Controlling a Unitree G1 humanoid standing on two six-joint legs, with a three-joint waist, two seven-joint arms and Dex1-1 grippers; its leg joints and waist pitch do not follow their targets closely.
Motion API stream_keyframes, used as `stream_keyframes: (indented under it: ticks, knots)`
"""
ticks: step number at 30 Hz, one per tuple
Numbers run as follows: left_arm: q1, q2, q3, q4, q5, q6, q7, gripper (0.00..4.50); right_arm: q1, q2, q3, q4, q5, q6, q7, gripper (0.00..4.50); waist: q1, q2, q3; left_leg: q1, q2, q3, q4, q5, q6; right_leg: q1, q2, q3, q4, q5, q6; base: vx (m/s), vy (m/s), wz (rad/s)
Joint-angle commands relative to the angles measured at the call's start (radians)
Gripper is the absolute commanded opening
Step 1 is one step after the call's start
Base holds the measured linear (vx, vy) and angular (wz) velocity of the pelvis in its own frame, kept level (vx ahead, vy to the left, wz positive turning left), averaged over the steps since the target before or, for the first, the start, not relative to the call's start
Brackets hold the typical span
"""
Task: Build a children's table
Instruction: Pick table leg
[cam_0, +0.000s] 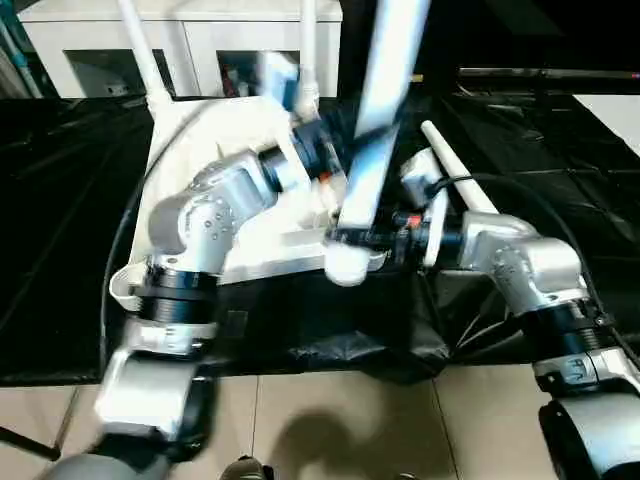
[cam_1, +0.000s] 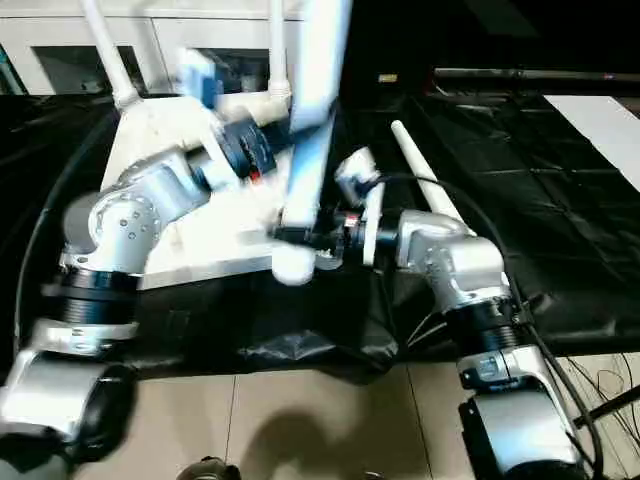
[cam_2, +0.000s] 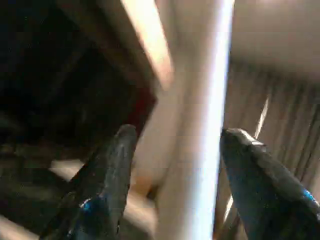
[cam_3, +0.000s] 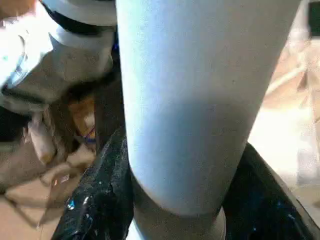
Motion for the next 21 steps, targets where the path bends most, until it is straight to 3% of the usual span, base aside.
stream_keyframes:
  ticks: [1,4,5,7,8,9,10,11,12,13,15,17,18,21]
  knots:
    - [-0.004,-0.006,0.079,0.028,-0.084,-0.017,0.05,3.0,0.008,0.005,-0.051,-0.051,0.027,-0.019,-0.049,1.88,0.007,-0.009,-0.091,0.018,0.006,0.003,-0.057,-0.1,0.068,0.068,-0.039,0.033,-0.069,0.01,-0.272,0.0,0.0,0.0]
    - [0.001,0.0,0.111,0.036,-0.089,-0.041,0.085,3.0,0.024,0.012,-0.093,-0.072,0.012,-0.043,-0.131,1.88,0.005,-0.005,-0.089,0.022,0.009,0.002,-0.061,-0.116,0.052,0.064,-0.039,0.032,-0.075,-0.035,-0.253,0.0,0.0,0.0]
    - [0.016,0.049,0.037,0.042,0.062,-0.079,0.131,3.0,0.035,0.004,-0.095,-0.068,-0.058,-0.085,-0.219,1.88,0.005,-0.001,-0.088,0.023,0.009,0.001,-0.062,-0.121,0.046,0.063,-0.039,0.032,-0.074,-0.044,-0.248,0.0,0.0,0.0]
    - [0.061,0.148,-0.122,0.037,0.332,-0.137,0.18,3.0,0.06,-0.008,-0.09,-0.05,-0.187,-0.139,-0.39,1.88,-0.003,0.009,-0.084,0.028,0.014,-0.008,-0.071,-0.133,0.001,0.056,-0.037,0.032,-0.083,-0.115,-0.156,0.0,0.0,0.0]
    - [0.089,0.183,-0.179,0.024,0.418,-0.163,0.184,3.0,0.074,-0.01,-0.087,-0.04,-0.243,-0.157,-0.471,1.88,-0.004,0.017,-0.083,0.03,0.013,-0.008,-0.073,-0.141,-0.014,0.056,-0.037,0.033,-0.085,-0.133,-0.146,0.0,0.0,0.0]
    - [0.089,0.183,-0.179,0.024,0.418,-0.163,0.184,3.0,0.074,-0.01,-0.087,-0.04,-0.243,-0.157,-0.471,1.88,-0.006,0.014,-0.082,0.031,0.012,-0.006,-0.073,-0.15,-0.026,0.055,-0.037,0.033,-0.088,-0.147,-0.139,0.0,0.0,0.0]
    - [0.147,0.212,-0.221,-0.008,0.489,-0.18,0.202,3.0,0.113,-0.005,-0.079,-0.047,-0.326,-0.194,-0.592,1.88,-0.005,0.015,-0.088,0.031,0.011,-0.004,-0.071,-0.144,-0.043,0.058,-0.038,0.035,-0.083,-0.114,-0.156,0.0,0.0,0.0]
    - [0.178,0.22,-0.229,-0.017,0.514,-0.198,0.218,3.0,0.139,0.007,-0.077,-0.067,-0.35,-0.215,-0.63,1.88,-0.005,0.024,-0.09,0.03,0.012,-0.006,-0.071,-0.127,-0.049,0.057,-0.038,0.035,-0.078,-0.083,-0.16,0.0,0.0,0.0]
    - [0.24,0.223,-0.224,-0.029,0.547,-0.212,0.276,3.0,0.206,0.043,-0.077,-0.133,-0.383,-0.244,-0.69,1.88,-0.012,0.02,-0.09,0.025,0.011,-0.005,-0.071,-0.113,-0.046,0.059,-0.035,0.034,-0.075,-0.025,-0.166,0.0,0.0,0.0]
    - [0.24,0.223,-0.224,-0.029,0.547,-0.212,0.276,3.0,0.206,0.043,-0.077,-0.133,-0.383,-0.244,-0.69,1.88,-0.014,0.018,-0.089,0.023,0.01,-0.003,-0.071,-0.113,-0.042,0.06,-0.033,0.034,-0.074,-0.002,-0.167,0.0,0.0,0.0]
    - [0.323,0.206,-0.201,-0.049,0.575,-0.254,0.367,3.0,0.308,0.098,-0.078,-0.257,-0.392,-0.212,-0.74,1.88,-0.022,0.01,-0.094,0.02,0.006,-0.003,-0.069,-0.096,-0.006,0.065,-0.031,0.035,-0.071,0.053,-0.18,0.0,0.0,0.0]
    - [0.371,0.194,-0.208,-0.089,0.604,-0.289,0.413,3.0,0.376,0.119,-0.072,-0.33,-0.39,-0.209,-0.761,1.88,-0.025,0.01,-0.092,0.02,0.009,-0.003,-0.072,-0.113,0.014,0.066,-0.034,0.034,-0.075,0.034,-0.18,0.0,0.0,0.0]
    - [0.4,0.178,-0.202,-0.127,0.603,-0.298,0.423,3.0,0.418,0.135,-0.073,-0.366,-0.387,-0.227,-0.765,1.88,-0.031,0.0,-0.088,0.021,0.009,0.0,-0.075,-0.137,0.021,0.063,-0.033,0.035,-0.083,-0.016,-0.175,0.0,0.0,0.0]
    - [0.468,0.141,-0.207,-0.216,0.601,-0.341,0.425,3.0,0.504,0.172,-0.07,-0.43,-0.363,-0.275,-0.8,1.88,-0.037,0.004,-0.079,0.024,0.016,0.001,-0.084,-0.205,0.015,0.052,-0.038,0.038,-0.099,-0.154,-0.159,0.0,0.0,0.0]
